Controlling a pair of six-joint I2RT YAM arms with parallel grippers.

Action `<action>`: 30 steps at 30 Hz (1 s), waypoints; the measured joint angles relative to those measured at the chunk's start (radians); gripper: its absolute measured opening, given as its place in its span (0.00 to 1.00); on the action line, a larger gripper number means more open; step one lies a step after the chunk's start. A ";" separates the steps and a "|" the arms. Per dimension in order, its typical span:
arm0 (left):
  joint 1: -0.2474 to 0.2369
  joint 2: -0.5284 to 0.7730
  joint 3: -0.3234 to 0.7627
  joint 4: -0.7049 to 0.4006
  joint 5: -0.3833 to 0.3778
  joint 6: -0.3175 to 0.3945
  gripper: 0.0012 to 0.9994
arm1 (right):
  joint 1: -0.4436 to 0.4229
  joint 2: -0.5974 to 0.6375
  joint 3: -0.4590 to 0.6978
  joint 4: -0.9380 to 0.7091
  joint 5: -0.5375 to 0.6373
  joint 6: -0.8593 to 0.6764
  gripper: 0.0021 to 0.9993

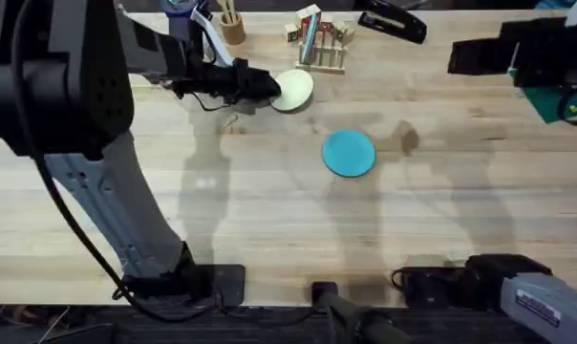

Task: Pick up the plates from the table one by one and place each into a slot on the dish rack.

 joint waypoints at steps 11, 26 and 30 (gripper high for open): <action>0.000 0.000 0.002 -0.009 -0.001 0.000 0.04 | 0.000 0.000 0.000 0.000 -0.002 0.001 1.00; 0.000 0.000 0.002 -0.010 -0.001 0.000 0.04 | 0.000 0.001 0.000 0.000 -0.101 0.113 1.00; 0.000 0.000 0.003 -0.010 -0.001 0.000 0.04 | 0.000 0.036 0.003 0.002 -0.123 0.206 1.00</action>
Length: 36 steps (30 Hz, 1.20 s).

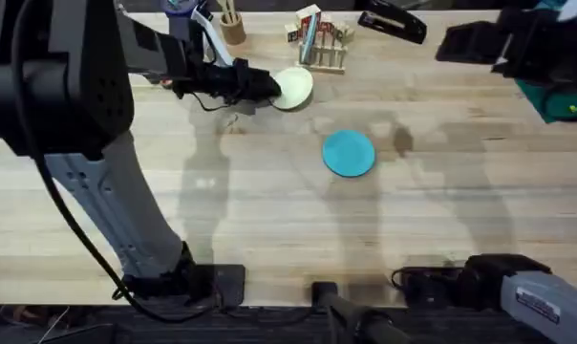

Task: Pick up the plates from the table one by one and place each into a slot on the dish rack.

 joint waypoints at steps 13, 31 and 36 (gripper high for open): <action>0.000 0.000 0.000 0.000 0.000 0.000 0.04 | 0.030 0.301 0.000 0.203 -0.282 0.172 1.00; 0.000 0.000 0.001 -0.003 0.000 0.000 0.04 | 0.220 0.593 0.000 0.569 -0.344 0.300 1.00; 0.000 0.000 0.001 -0.003 0.000 0.000 0.04 | 0.259 0.662 0.000 0.657 -0.345 0.337 1.00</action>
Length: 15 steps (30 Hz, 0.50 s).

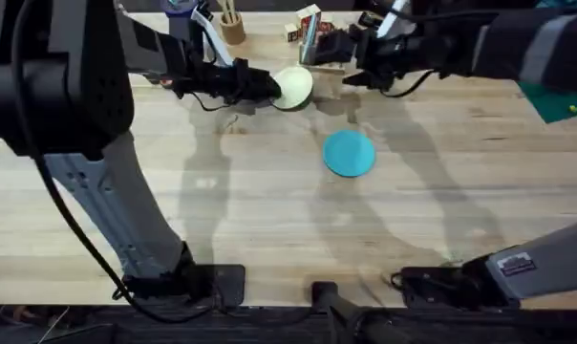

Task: Pick up the plates from the table one by one and place each into a slot on the dish rack.

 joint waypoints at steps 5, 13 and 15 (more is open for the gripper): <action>0.000 0.000 0.000 0.000 0.000 0.000 0.04 | 0.027 0.045 0.000 0.069 -0.002 0.034 1.00; 0.000 0.000 0.001 0.000 0.000 0.000 0.04 | 0.054 0.112 0.000 0.151 -0.002 0.073 1.00; 0.000 0.000 0.001 -0.001 0.000 0.000 0.04 | 0.060 0.135 0.000 0.162 -0.002 0.079 1.00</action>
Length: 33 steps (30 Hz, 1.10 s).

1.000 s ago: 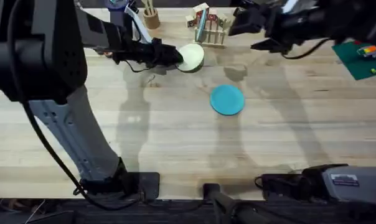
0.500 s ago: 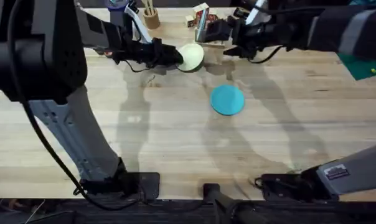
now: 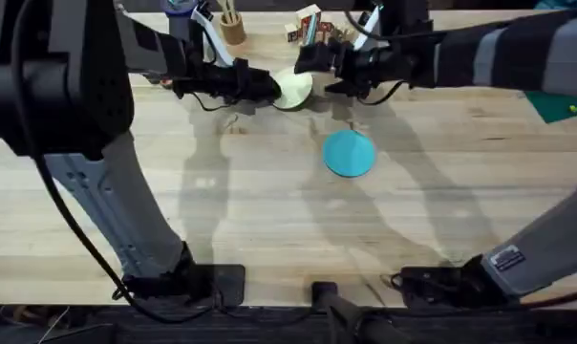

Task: Pick up the plates from the table one by one and place each into a slot on the dish rack.

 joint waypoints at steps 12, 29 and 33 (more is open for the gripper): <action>0.000 0.000 0.000 0.000 0.000 0.000 0.04 | 0.038 0.036 0.000 0.089 0.000 0.011 0.99; 0.000 0.000 0.000 0.000 0.000 0.000 0.04 | 0.049 0.073 0.000 0.117 0.000 0.037 0.97; 0.000 0.000 0.000 0.000 0.000 0.000 0.04 | 0.053 0.073 0.000 0.128 0.000 0.065 0.96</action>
